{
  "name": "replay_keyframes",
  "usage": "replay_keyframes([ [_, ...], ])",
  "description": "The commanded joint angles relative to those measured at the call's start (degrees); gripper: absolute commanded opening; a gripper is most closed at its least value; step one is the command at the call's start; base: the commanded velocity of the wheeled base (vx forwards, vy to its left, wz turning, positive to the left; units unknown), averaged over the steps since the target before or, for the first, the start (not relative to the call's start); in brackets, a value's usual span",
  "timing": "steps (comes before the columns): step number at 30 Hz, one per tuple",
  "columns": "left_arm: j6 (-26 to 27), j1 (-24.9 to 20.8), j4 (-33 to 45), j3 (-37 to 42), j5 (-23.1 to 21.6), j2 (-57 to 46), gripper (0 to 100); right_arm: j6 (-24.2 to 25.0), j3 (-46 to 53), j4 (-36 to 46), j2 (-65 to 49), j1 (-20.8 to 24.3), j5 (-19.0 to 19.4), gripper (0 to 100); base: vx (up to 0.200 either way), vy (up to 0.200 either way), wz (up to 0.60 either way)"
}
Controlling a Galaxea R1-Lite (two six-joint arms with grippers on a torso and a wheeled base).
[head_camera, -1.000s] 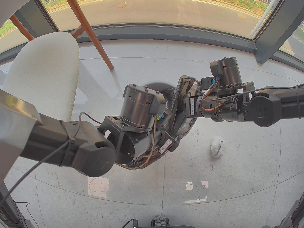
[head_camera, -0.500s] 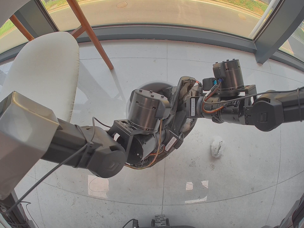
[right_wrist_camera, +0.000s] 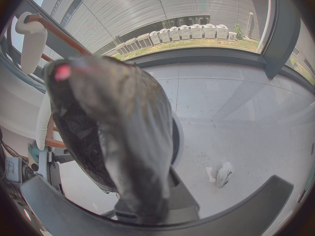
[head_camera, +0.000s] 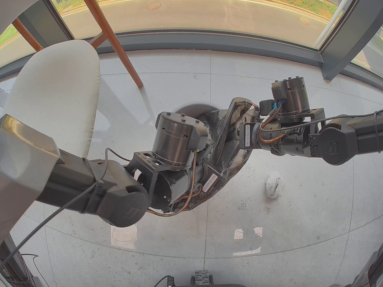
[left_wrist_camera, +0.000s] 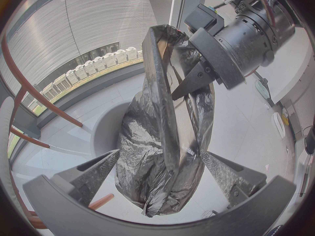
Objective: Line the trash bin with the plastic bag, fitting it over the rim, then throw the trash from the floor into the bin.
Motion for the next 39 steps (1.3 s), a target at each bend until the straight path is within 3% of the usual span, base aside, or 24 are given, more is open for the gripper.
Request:
replay_keyframes([
  [1, 0.07, 0.75, -0.62, 0.64, -0.07, -0.11, 100, -0.01, 0.07, -0.03, -0.15, 0.27, -0.03, 0, 0.0, 0.0, 0.0],
  [16, 0.69, 1.28, -3.96, 0.55, 0.02, 5.86, 100, -0.1, -1.25, -0.12, -0.68, 0.36, -0.03, 0, 0.0, 0.0, 0.0],
  [17, 0.69, 1.72, -3.96, 0.46, -0.07, 6.13, 0, -0.1, -1.25, -0.12, -0.77, 0.36, -0.03, 0, 0.0, 0.0, 0.0],
  [25, 0.69, 4.27, -3.96, 0.11, -0.51, 5.51, 0, -0.1, -1.25, -0.12, -1.82, -0.7, 0.23, 0, 0.0, 0.0, 0.0],
  [31, 0.6, 4.36, -2.64, -1.56, -1.3, 1.2, 0, -1.33, -0.81, -0.03, -2.53, -3.69, 3.13, 0, 0.0, 0.0, 0.0],
  [39, -0.37, 4.36, 13.7, -16.32, -3.68, -1.7, 0, -4.05, -1.08, -0.12, -2.44, -6.32, 7.09, 0, 0.0, 0.0, 0.0],
])
